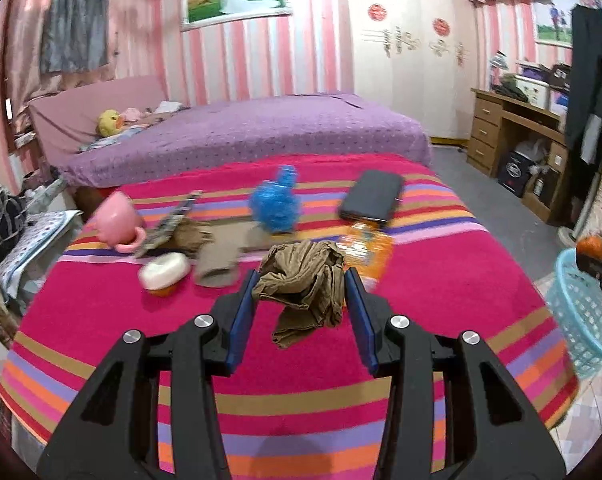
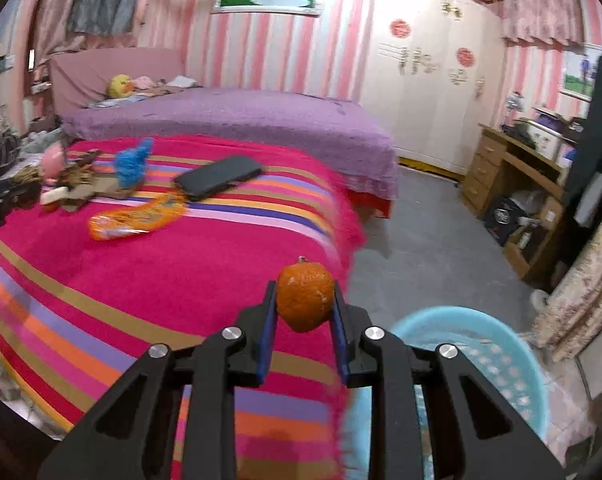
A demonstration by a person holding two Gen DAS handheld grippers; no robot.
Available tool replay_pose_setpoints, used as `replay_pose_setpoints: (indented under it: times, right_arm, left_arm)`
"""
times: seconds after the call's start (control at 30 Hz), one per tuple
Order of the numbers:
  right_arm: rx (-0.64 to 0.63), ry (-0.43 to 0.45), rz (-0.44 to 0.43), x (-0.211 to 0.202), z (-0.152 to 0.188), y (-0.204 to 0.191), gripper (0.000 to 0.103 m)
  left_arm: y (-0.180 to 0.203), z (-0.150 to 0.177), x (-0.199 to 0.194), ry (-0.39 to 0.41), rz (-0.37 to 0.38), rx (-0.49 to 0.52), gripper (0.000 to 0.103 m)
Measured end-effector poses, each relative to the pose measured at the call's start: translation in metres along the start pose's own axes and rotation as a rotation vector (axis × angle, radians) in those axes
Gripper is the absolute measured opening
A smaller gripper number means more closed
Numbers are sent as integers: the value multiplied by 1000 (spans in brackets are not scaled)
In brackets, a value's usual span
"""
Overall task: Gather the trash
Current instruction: 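Carry the orange and brown cloth to the light-blue basket and release both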
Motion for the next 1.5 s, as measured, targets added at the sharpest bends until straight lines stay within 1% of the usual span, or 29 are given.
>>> replay_pose_setpoints:
  times: [0.17, 0.27, 0.3, 0.37, 0.47, 0.6, 0.67, 0.7, 0.73, 0.77, 0.8, 0.87, 0.93, 1.0, 1.1, 1.13, 1.17, 1.2, 1.23, 1.27, 1.3, 1.33, 1.37, 1.4, 1.47, 1.5]
  right_arm:
    - [90, 12, 102, -31, 19, 75, 25]
    - [133, 5, 166, -46, 33, 114, 25]
    - [138, 0, 182, -48, 36, 121, 25]
    - [166, -10, 221, -57, 48, 147, 25]
    - [230, 1, 255, -71, 61, 177, 25]
    - [293, 31, 284, -85, 71, 201, 25]
    - [326, 47, 296, -91, 76, 213, 25]
    - [334, 50, 299, -92, 78, 216, 25]
    - [341, 54, 304, -92, 79, 217, 25]
    - [343, 55, 306, -93, 80, 219, 25]
    - [343, 55, 309, -94, 81, 218, 25]
    - [339, 53, 308, -93, 81, 217, 25]
    - [329, 49, 302, -93, 82, 215, 25]
    - [323, 45, 283, -89, 81, 208, 25]
    - [316, 34, 250, -73, 75, 195, 27]
    - [317, 37, 243, -68, 72, 189, 35]
    - [321, 35, 243, -65, 70, 186, 68]
    - [333, 21, 249, -60, 70, 183, 84]
    - [343, 7, 258, -53, 69, 179, 90]
    - [339, 12, 263, -51, 68, 175, 90]
    - [335, 10, 261, -47, 63, 168, 90]
    - [330, 12, 259, -45, 59, 162, 91]
    - [322, 24, 255, -44, 53, 153, 95]
    - [315, 32, 251, -43, 49, 146, 97]
    - [286, 47, 229, -37, 34, 122, 98]
    - [266, 49, 218, -33, 27, 110, 98]
  left_arm:
    - [67, 2, -17, 15, 78, 67, 43]
    - [119, 1, -28, 5, 163, 74, 43]
    - [146, 1, -34, 8, 203, 90, 43]
    - [180, 4, -42, 17, 242, 121, 43]
    - [244, 11, -58, 16, 339, 176, 43]
    - [300, 17, -66, -4, 408, 205, 43]
    - [325, 19, -64, -38, 442, 220, 45]
    - [334, 20, -62, -58, 461, 232, 53]
    - [342, 22, -59, -77, 474, 256, 71]
    - [345, 22, -58, -81, 469, 262, 79]
    - [345, 21, -52, -69, 438, 264, 89]
    - [339, 16, -47, -56, 417, 259, 89]
    - [322, 9, -41, -65, 416, 225, 91]
    - [294, 1, -37, -41, 376, 195, 93]
    - [253, -5, -35, -15, 326, 187, 95]
    - [236, -7, -35, -13, 314, 187, 96]
    - [221, -8, -36, -11, 305, 187, 97]
    - [202, -8, -37, -6, 289, 192, 97]
    - [183, -8, -38, 5, 271, 194, 97]
    - [168, -9, -40, 16, 255, 189, 97]
    - [141, -8, -40, 23, 232, 172, 97]
    - [128, -8, -40, 20, 221, 165, 97]
    - [104, -6, -38, 11, 199, 155, 97]
    - [89, -6, -38, 8, 184, 151, 97]
    - [47, -3, -35, 9, 131, 144, 97]
    - [33, -2, -34, 12, 114, 140, 97]
Point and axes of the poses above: each gripper's, at about its wrist camera, not at the fingertips, and x roughly the way its jaws point, y to its right, z to its underside, the point moved 5 cm from there along x, roughly the way its jaws point, and after that the axes turned 15 degrees about -z, right-handed, at the moved point
